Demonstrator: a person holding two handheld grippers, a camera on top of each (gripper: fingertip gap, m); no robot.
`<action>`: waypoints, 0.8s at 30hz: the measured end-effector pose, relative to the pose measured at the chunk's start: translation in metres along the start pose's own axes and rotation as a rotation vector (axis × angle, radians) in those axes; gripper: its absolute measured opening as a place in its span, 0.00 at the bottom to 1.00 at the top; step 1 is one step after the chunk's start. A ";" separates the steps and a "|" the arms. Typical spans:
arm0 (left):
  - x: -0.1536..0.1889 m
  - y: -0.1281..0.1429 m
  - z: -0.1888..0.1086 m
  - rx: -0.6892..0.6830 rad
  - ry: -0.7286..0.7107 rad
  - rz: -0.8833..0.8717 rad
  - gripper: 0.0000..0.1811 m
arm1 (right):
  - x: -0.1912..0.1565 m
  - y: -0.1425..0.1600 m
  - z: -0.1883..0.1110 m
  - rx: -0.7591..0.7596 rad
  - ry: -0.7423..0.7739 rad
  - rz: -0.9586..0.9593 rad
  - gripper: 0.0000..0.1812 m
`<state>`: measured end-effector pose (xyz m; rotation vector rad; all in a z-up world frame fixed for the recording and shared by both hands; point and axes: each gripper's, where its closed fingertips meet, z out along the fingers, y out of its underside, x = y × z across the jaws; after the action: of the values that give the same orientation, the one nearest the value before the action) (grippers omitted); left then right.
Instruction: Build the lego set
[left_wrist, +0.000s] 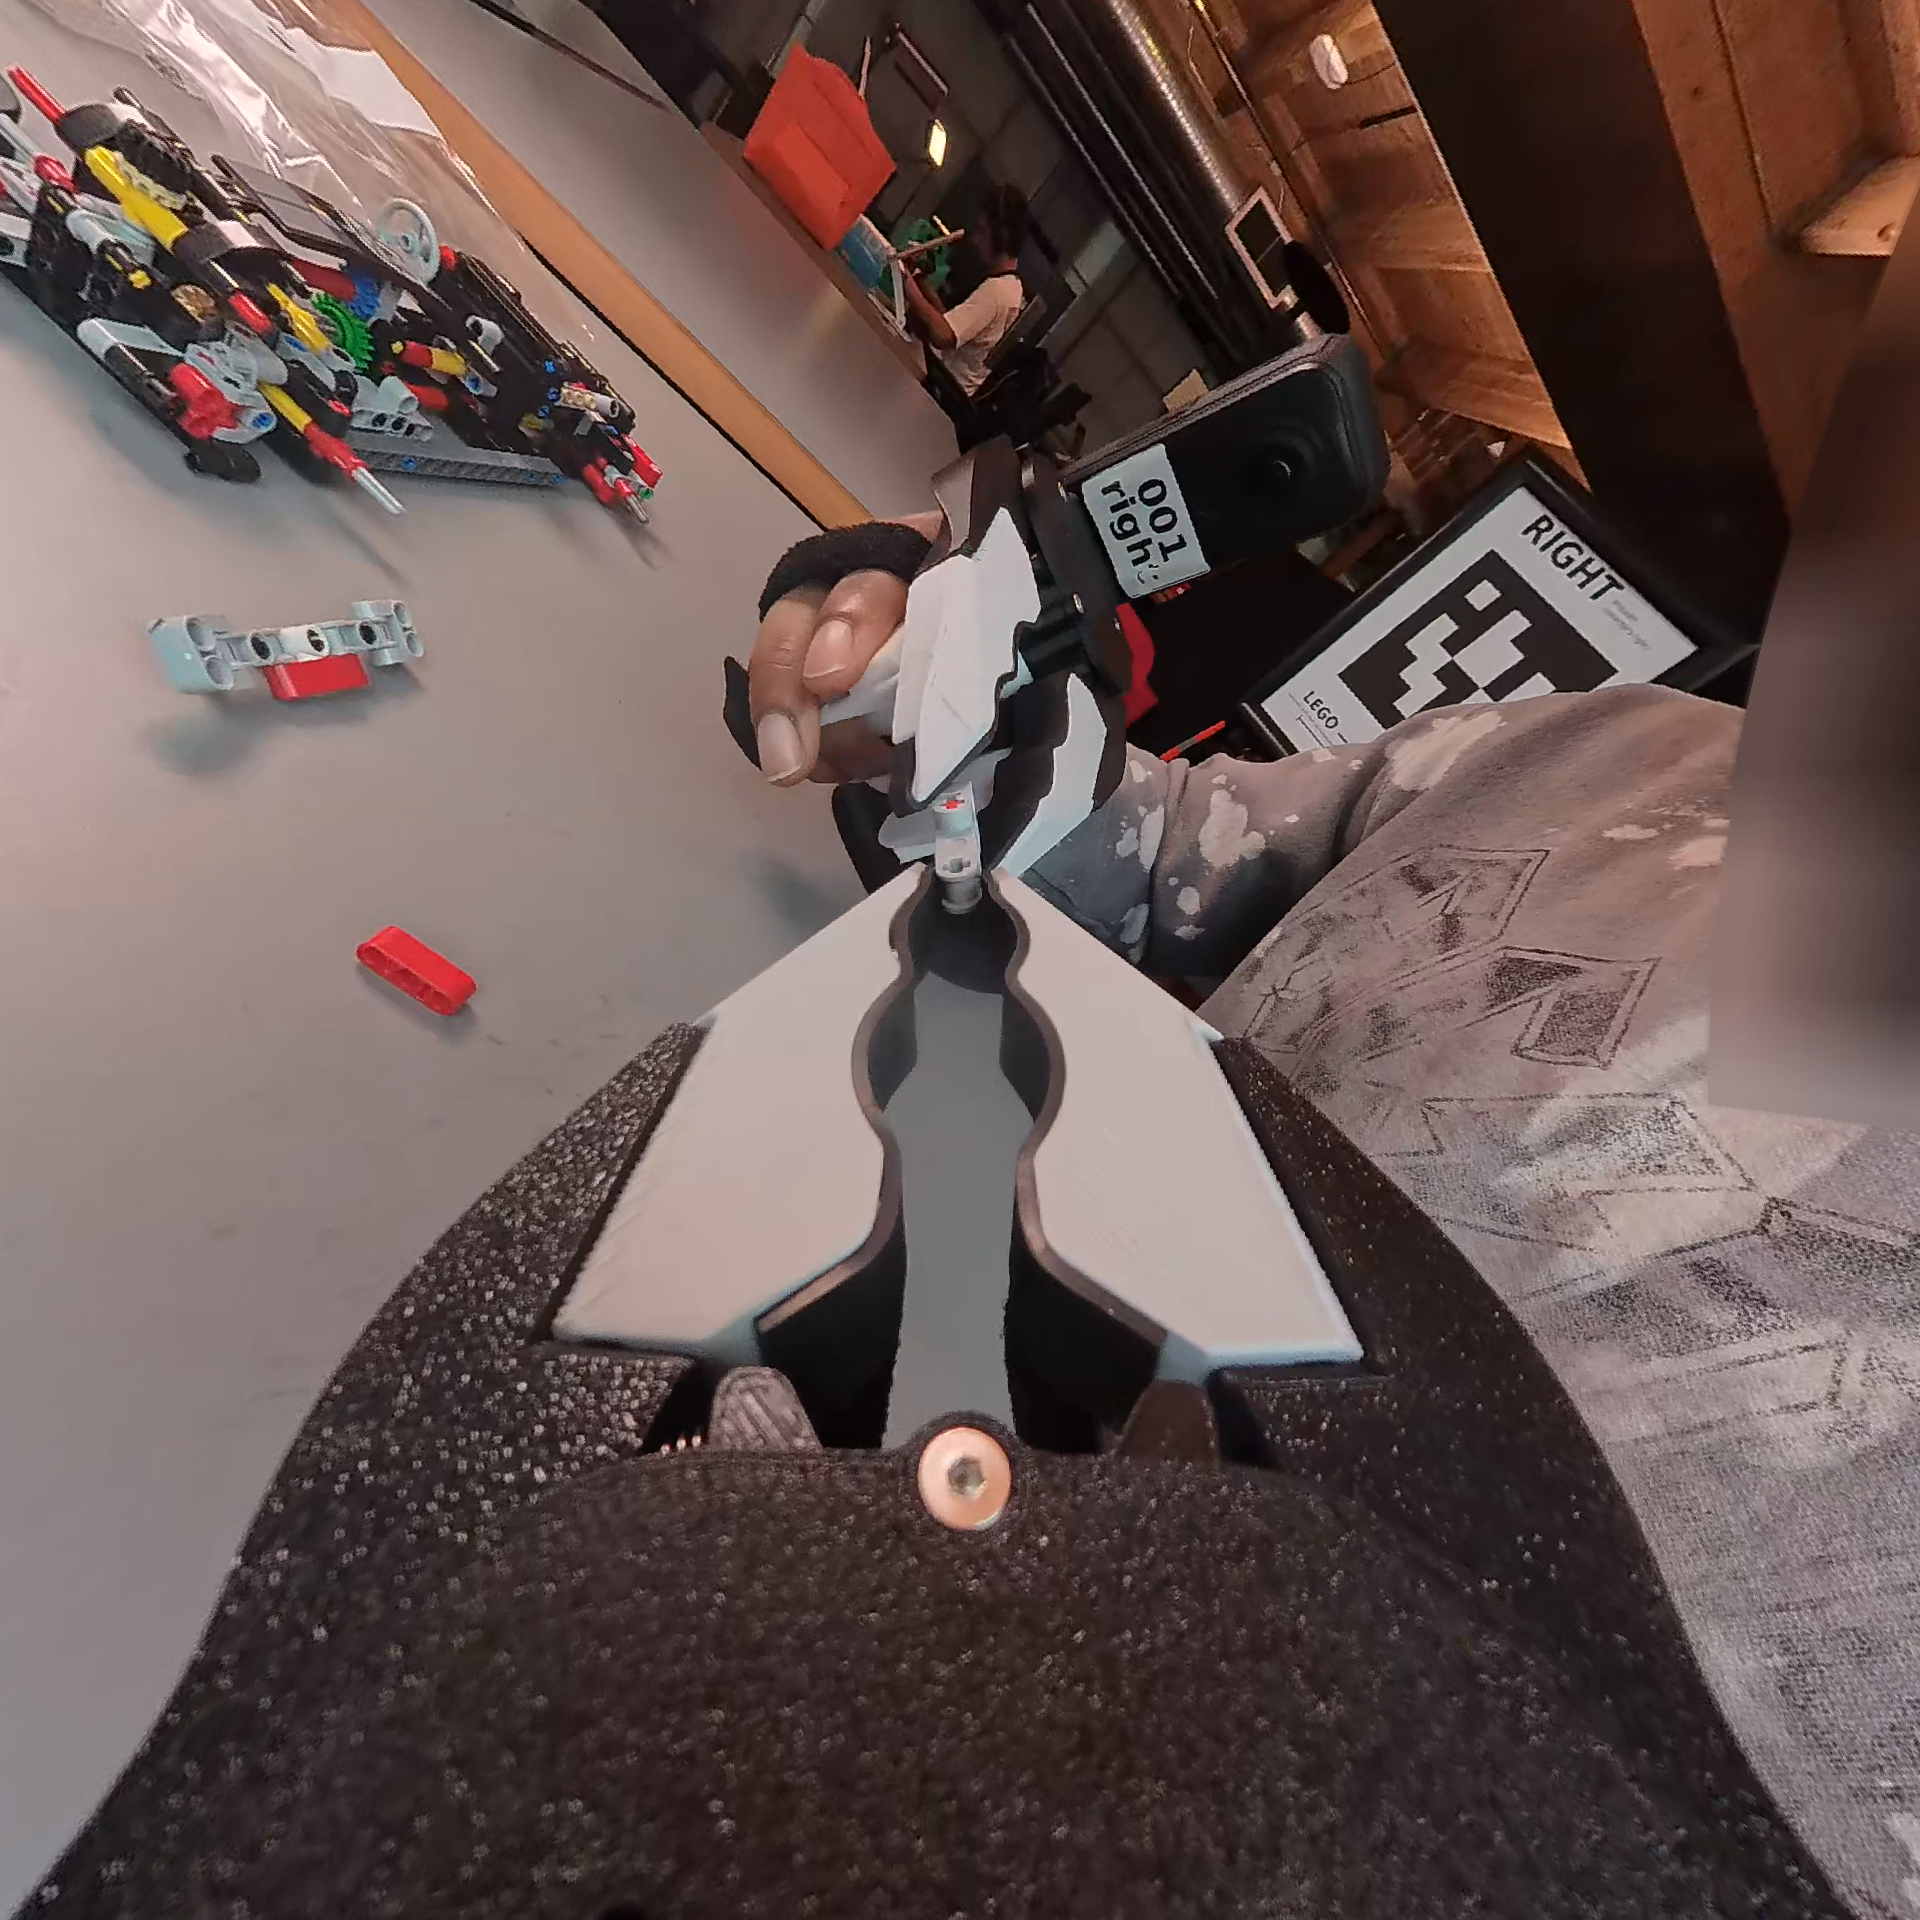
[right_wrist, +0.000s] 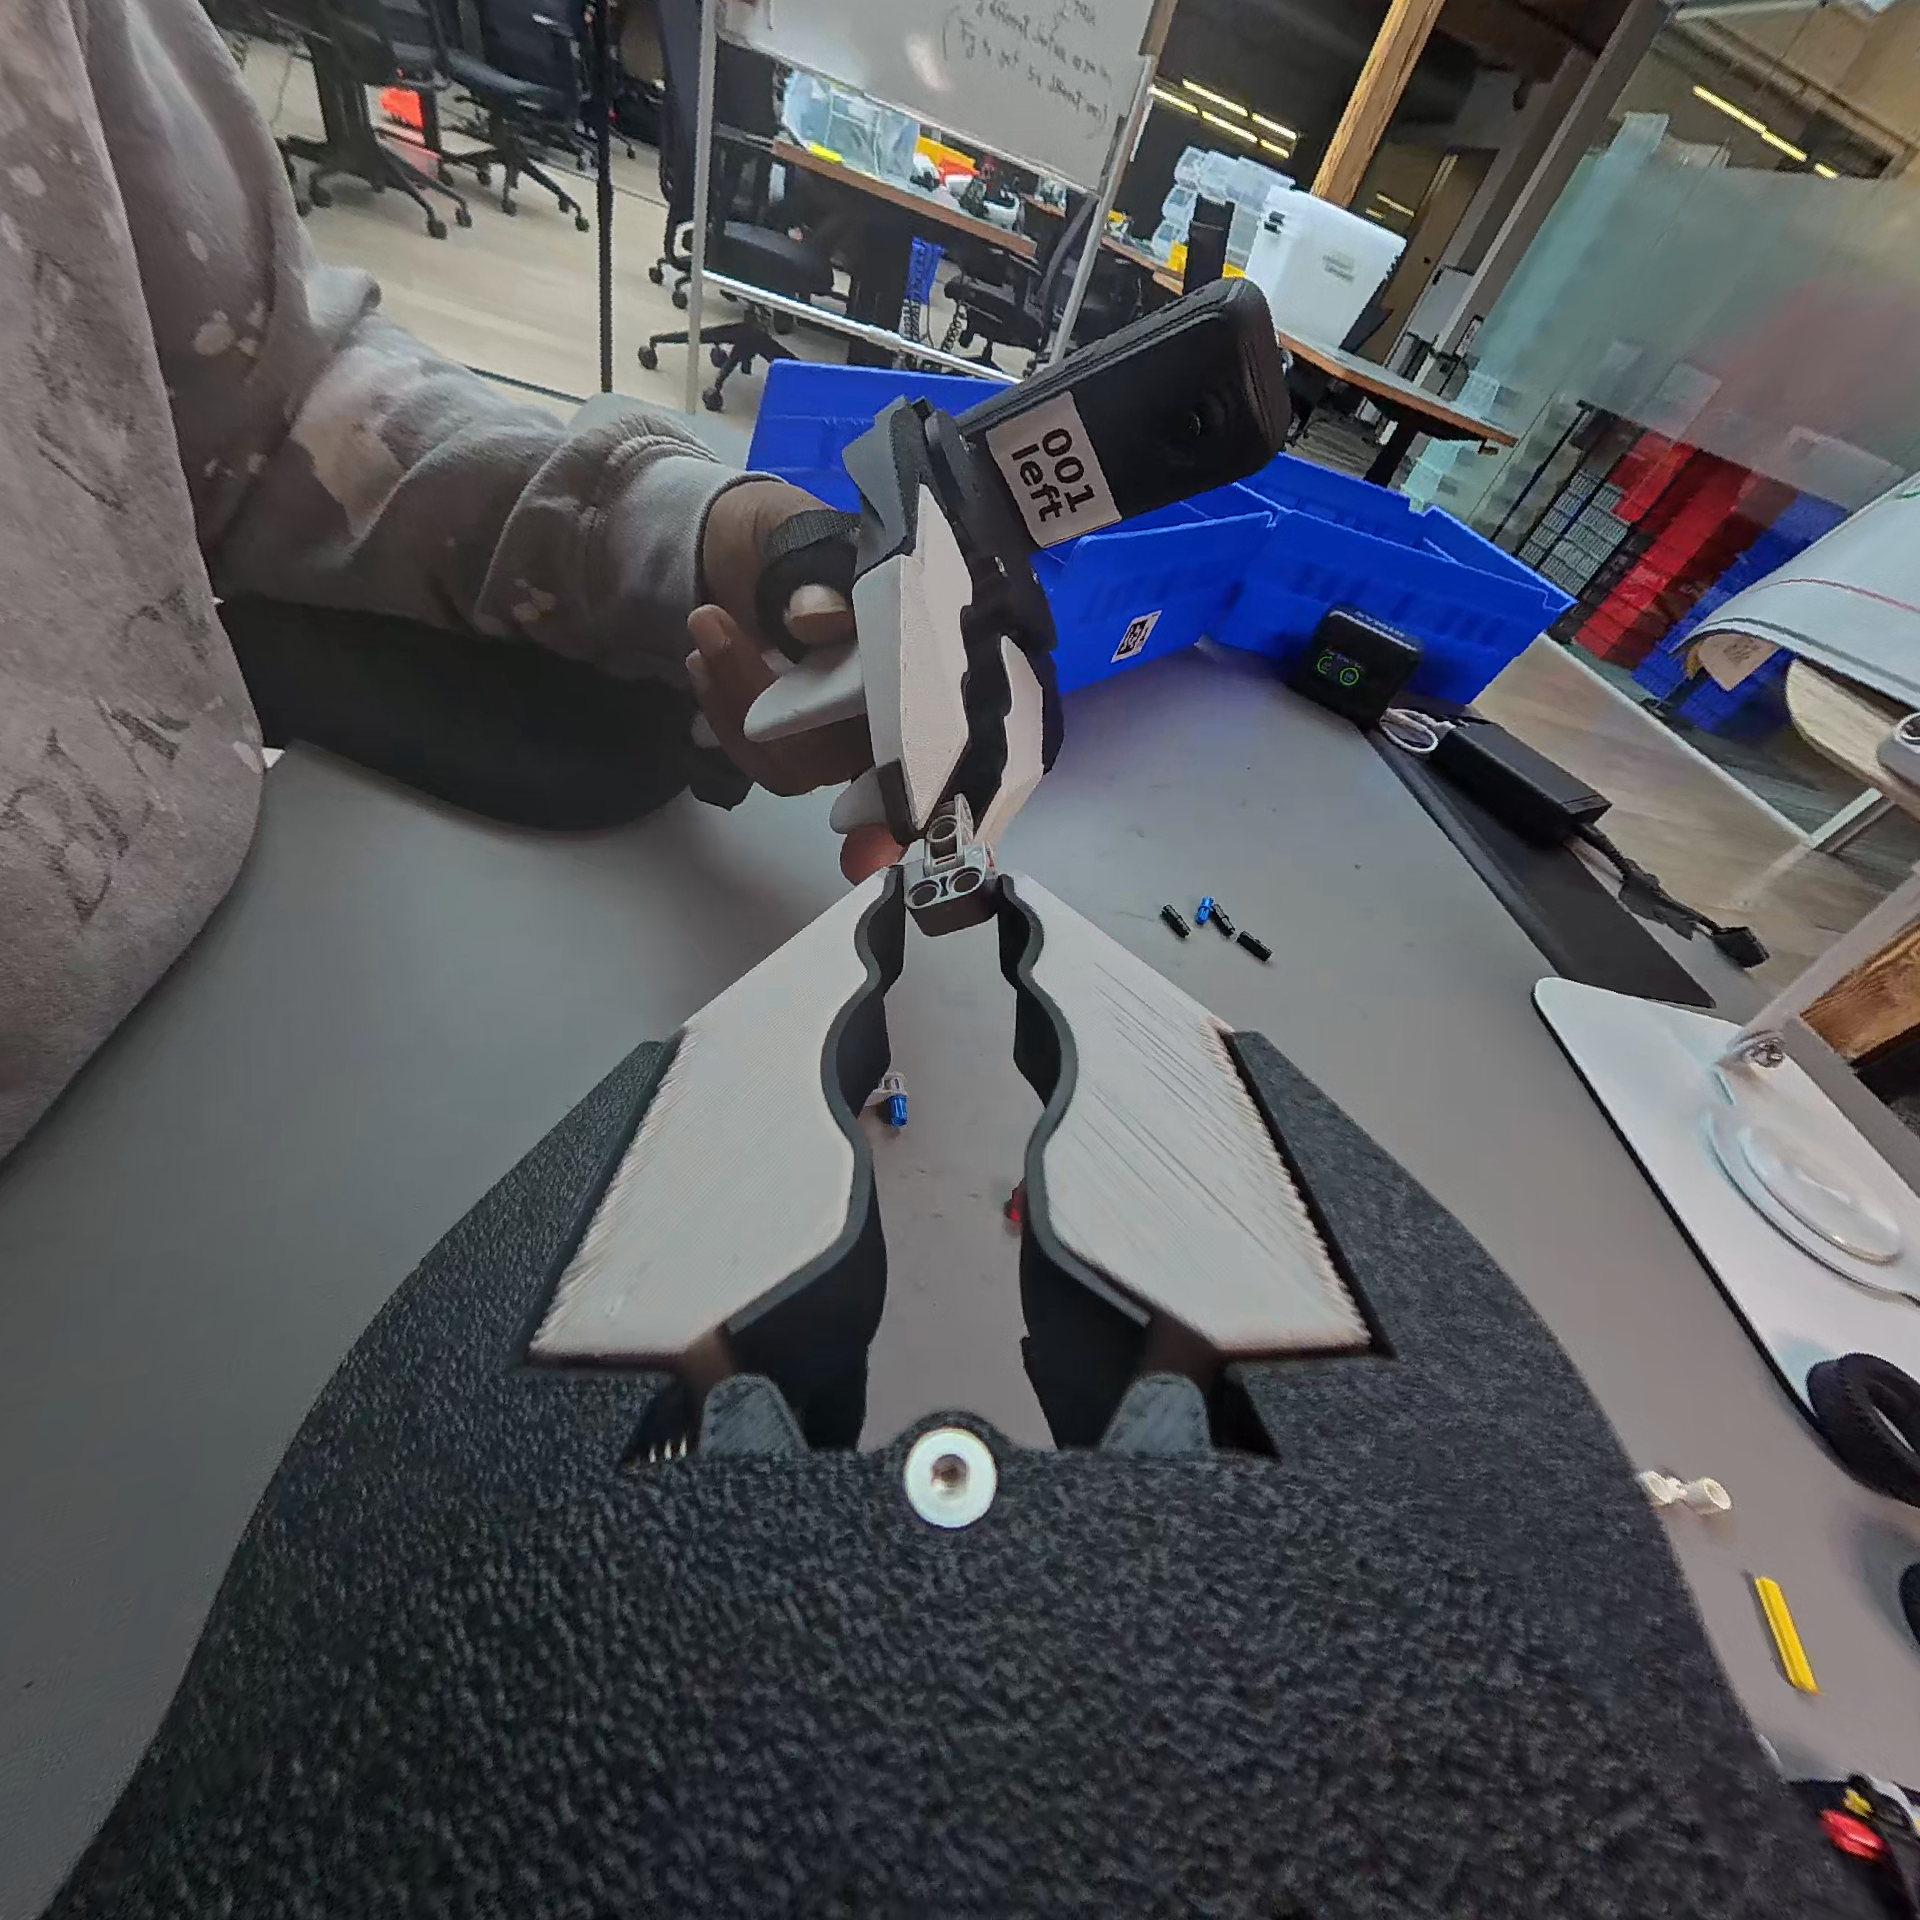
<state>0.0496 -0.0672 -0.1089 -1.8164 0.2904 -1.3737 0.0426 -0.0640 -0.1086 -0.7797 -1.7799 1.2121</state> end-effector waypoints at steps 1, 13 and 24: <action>0.000 0.000 0.000 0.002 0.000 0.002 0.03 | 0.000 0.000 0.000 0.002 0.000 0.000 0.08; -0.012 0.005 0.005 -0.076 -0.279 0.465 0.03 | 0.002 0.005 -0.005 0.014 -0.065 0.174 0.04; -0.011 -0.002 0.002 -0.015 -0.256 0.415 0.04 | 0.007 -0.002 -0.006 0.066 -0.038 0.179 0.03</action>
<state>0.0465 -0.0578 -0.1149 -1.7955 0.5083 -0.8460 0.0443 -0.0565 -0.1039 -0.8985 -1.7198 1.4042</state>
